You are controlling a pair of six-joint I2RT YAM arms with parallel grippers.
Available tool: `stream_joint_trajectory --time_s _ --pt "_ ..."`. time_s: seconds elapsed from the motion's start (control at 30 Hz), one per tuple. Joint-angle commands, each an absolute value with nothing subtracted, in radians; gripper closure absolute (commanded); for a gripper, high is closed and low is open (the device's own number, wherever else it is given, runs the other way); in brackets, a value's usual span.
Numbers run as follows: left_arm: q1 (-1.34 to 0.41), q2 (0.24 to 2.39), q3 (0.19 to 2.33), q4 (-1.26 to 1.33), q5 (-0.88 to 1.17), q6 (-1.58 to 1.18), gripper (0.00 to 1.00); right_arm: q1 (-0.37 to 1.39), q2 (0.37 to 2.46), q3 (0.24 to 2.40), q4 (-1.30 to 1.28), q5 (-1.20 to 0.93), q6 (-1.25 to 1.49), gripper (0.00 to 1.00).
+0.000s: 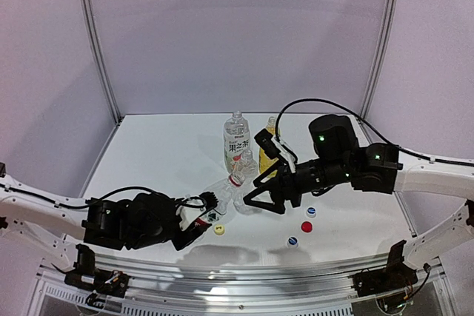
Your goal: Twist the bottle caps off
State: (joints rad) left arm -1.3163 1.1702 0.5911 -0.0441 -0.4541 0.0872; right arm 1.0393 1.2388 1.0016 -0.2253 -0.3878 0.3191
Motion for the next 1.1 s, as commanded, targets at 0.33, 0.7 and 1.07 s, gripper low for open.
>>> stream_joint_trajectory --time_s 0.33,0.7,1.07 --pt "-1.353 1.210 0.640 -0.076 -0.458 0.106 1.00 1.071 1.361 1.108 -0.154 -0.328 0.371 0.31" --pt "-1.361 1.204 0.640 -0.077 -0.474 0.107 1.00 1.071 1.409 1.120 -0.165 -0.369 0.407 0.56" --pt "-1.361 1.206 0.641 -0.077 -0.487 0.104 1.00 1.072 1.421 1.122 -0.160 -0.408 0.436 0.69"
